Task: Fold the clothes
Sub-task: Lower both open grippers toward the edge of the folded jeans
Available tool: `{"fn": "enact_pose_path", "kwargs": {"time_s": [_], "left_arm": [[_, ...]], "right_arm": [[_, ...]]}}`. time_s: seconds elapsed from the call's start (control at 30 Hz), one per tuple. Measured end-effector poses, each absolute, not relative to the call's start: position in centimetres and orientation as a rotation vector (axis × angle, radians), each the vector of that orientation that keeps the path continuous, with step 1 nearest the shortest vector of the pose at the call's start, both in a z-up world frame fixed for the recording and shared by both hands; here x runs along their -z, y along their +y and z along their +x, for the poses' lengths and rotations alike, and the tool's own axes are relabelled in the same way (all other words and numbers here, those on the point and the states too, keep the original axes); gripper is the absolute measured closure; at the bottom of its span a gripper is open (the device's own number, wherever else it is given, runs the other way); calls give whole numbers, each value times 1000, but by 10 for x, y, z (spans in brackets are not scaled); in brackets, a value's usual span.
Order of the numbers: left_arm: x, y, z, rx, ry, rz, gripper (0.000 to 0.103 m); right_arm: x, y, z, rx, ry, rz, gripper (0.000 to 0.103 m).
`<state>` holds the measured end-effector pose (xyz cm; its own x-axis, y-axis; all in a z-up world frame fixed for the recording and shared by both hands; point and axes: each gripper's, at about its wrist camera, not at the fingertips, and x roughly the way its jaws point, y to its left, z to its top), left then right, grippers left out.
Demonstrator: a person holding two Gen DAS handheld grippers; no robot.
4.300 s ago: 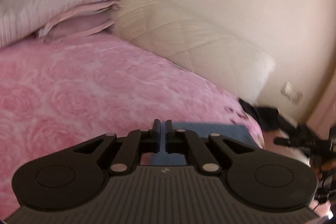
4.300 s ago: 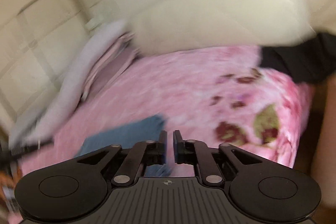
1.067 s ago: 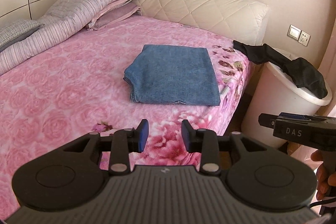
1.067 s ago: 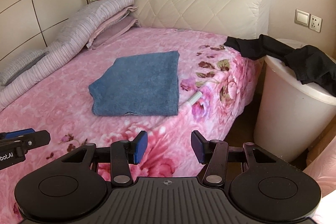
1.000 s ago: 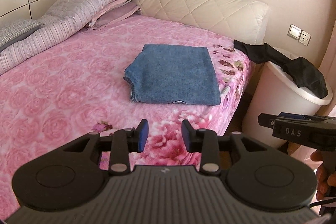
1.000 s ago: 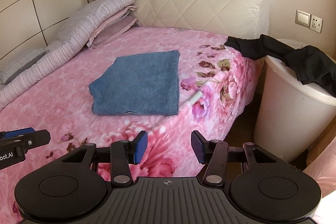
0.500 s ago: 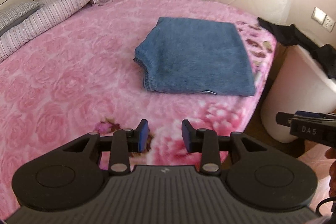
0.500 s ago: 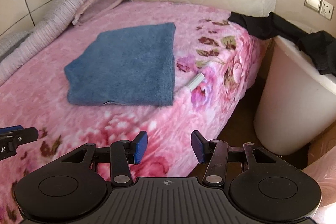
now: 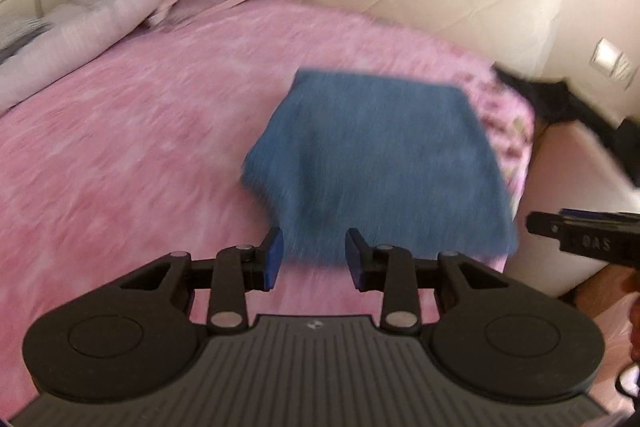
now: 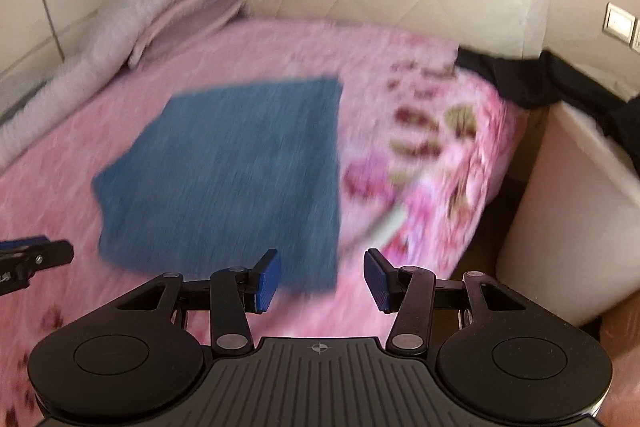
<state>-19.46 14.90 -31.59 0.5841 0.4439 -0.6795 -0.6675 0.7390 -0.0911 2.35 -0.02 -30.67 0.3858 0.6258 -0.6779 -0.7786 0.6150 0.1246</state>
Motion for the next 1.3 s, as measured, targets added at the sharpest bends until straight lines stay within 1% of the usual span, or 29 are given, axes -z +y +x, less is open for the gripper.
{"fn": "enact_pose_path", "kwargs": {"time_s": [0.03,0.07,0.13,0.2,0.23,0.3,0.33,0.37,0.47,0.53,0.67,0.83,0.9,1.0,1.1,1.27,1.3], "left_arm": [[315,161,-189,-643,660,-364,75],[315,172,-182,-622,638,-369,79],[314,196,-162,-603,606,-355,82],[314,219,-138,-568,570,-331,83],[316,230,-124,-552,568,-325,83],[320,251,-95,-531,570,-315,83],[323,261,-81,-517,574,-313,83],[327,270,-69,-507,593,-318,83],[342,294,-40,-492,660,-338,83],[353,309,-22,-485,709,-353,85],[379,326,-2,-489,775,-362,84],[377,335,12,-510,854,-398,84],[365,336,14,-509,888,-416,85],[340,334,8,-527,946,-439,85],[317,330,-7,-551,995,-477,85],[273,322,-33,-611,1081,-520,82],[262,319,-38,-616,1083,-517,82]], "right_arm": [[305,5,33,-908,733,-212,53],[303,10,42,-911,710,-196,53],[302,29,60,-938,681,-192,54],[303,52,77,-974,658,-202,55],[303,64,85,-992,647,-207,57],[303,87,102,-1028,625,-218,66],[303,99,111,-1046,613,-223,73],[303,111,119,-1064,602,-228,76],[315,141,138,-1082,636,-266,79],[328,157,149,-1076,672,-311,79],[361,174,164,-1077,761,-348,80],[357,189,172,-1038,858,-382,80],[346,196,176,-1014,922,-407,80],[317,197,175,-967,1014,-429,79],[285,191,168,-943,1063,-434,78],[235,184,151,-912,1083,-477,66],[227,182,147,-903,1084,-487,65]]}}
